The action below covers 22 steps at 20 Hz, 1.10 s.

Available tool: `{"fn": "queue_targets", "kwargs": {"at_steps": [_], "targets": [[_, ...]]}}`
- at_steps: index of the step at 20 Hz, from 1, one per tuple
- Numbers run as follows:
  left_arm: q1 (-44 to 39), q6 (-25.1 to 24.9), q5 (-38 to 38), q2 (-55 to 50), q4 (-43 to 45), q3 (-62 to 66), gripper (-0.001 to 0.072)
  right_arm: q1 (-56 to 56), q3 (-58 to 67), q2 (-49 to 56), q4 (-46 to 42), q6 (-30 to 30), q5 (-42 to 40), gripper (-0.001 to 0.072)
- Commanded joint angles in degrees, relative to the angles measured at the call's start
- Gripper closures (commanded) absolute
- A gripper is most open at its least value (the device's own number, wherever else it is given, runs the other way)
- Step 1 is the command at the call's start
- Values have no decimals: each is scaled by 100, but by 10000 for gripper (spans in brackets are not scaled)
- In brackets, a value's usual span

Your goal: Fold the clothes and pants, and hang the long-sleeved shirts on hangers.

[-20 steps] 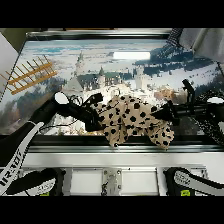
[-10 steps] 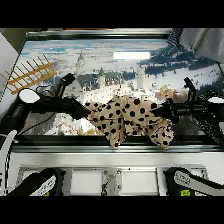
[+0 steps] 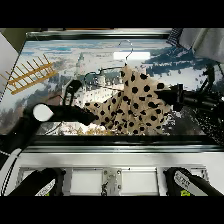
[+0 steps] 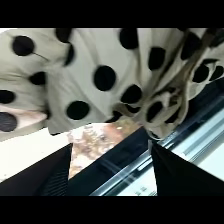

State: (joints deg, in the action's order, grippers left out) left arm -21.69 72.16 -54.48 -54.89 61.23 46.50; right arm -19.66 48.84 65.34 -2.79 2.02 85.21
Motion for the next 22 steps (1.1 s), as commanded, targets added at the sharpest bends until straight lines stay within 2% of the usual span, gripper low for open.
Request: {"fn": "queue_targets", "kwargs": {"at_steps": [1, 4, 8, 12, 18, 20, 22], "targets": [[-1257, 1102, 1340, -70, 227, -481, 205, 0, 7, -245, 153, 107, -293, 708], [-1676, 1172, 1722, -470, 227, -472, 205, -2, 7, -247, 151, 127, -286, 707], [-1303, 1827, 1926, -846, 214, -472, 205, -2, 7, -247, 146, 125, -284, 707], [-1196, 1827, 1836, -1113, -155, -472, 205, -2, 4, -245, 129, 122, -289, 706], [-1534, 1838, 2133, -1663, -625, -472, 210, -2, 4, -245, 105, 122, -289, 706], [-1534, 1836, 2503, -1794, -1019, -470, 399, -2, 4, -245, 105, 125, -286, 706], [-1464, 1847, 2660, -1858, -1139, -466, 698, -2, 4, -247, 107, 127, -267, 706]]}}
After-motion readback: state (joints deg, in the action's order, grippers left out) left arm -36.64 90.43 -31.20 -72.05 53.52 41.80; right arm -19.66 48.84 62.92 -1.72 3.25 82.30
